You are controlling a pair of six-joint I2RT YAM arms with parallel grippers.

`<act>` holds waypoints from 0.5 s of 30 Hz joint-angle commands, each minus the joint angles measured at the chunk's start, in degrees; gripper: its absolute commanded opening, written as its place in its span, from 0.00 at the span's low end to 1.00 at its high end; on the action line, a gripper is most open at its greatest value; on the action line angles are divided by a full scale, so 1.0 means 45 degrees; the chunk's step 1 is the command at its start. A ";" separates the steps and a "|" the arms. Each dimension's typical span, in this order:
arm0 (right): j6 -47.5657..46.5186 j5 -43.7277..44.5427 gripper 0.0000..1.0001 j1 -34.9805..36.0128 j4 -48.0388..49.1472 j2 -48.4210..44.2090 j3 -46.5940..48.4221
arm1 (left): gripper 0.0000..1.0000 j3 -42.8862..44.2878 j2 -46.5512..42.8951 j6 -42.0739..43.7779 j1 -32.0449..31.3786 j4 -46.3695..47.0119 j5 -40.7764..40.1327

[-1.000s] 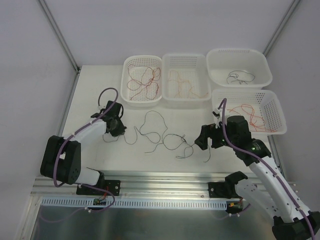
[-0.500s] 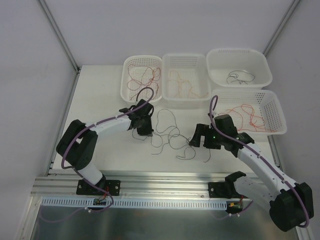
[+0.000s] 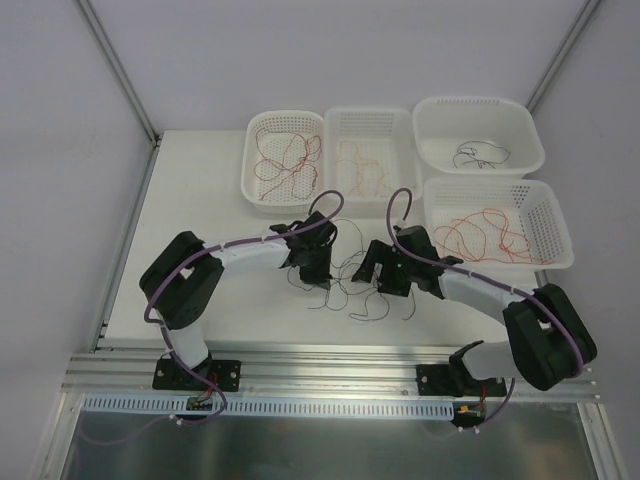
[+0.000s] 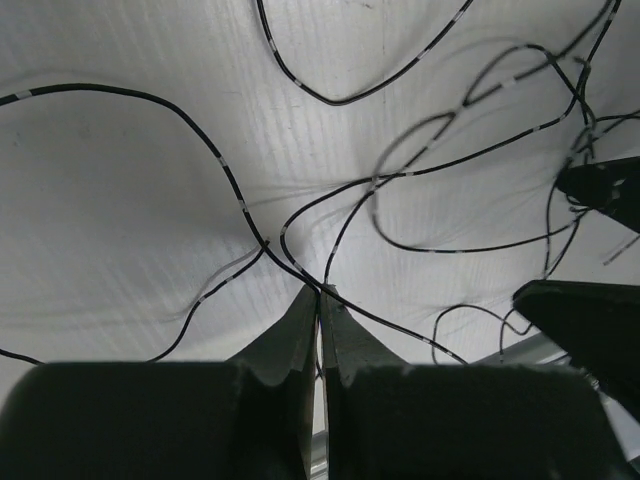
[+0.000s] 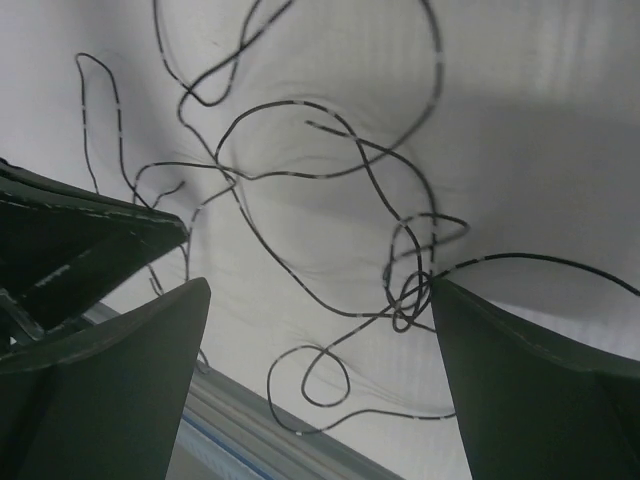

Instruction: Untangle the cables

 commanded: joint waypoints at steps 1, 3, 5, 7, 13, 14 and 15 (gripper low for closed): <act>0.0689 -0.0224 0.97 0.0626 0.1822 0.1077 0.0548 | 0.00 0.0310 0.0106 -0.0157 -0.0227 0.0483 0.0465; 0.0767 -0.0361 0.97 0.0978 0.2309 0.1703 0.0860 | 0.00 0.0212 0.0204 -0.0255 -0.0246 0.0697 0.0582; 0.0768 -0.0517 0.97 0.1251 0.2565 0.2076 0.1016 | 0.00 0.0134 0.0224 -0.0431 -0.0266 0.0796 0.0583; 0.0904 -0.0537 0.97 0.1388 0.2761 0.2505 0.1134 | 0.00 0.0037 0.0282 -0.0586 -0.0266 0.0913 0.0563; 0.1042 -0.0108 0.97 0.1740 0.2684 0.3210 0.1368 | 0.00 -0.0198 0.0419 -0.1133 -0.0286 0.1362 0.0797; 0.1022 -0.0069 0.94 0.1876 0.2587 0.3366 0.1427 | 0.00 -0.0237 0.0419 -0.1173 -0.0286 0.1401 0.0797; 0.0983 -0.0068 0.91 0.1935 0.2566 0.3406 0.1466 | 0.00 -0.0257 0.0419 -0.1212 -0.0286 0.1421 0.0797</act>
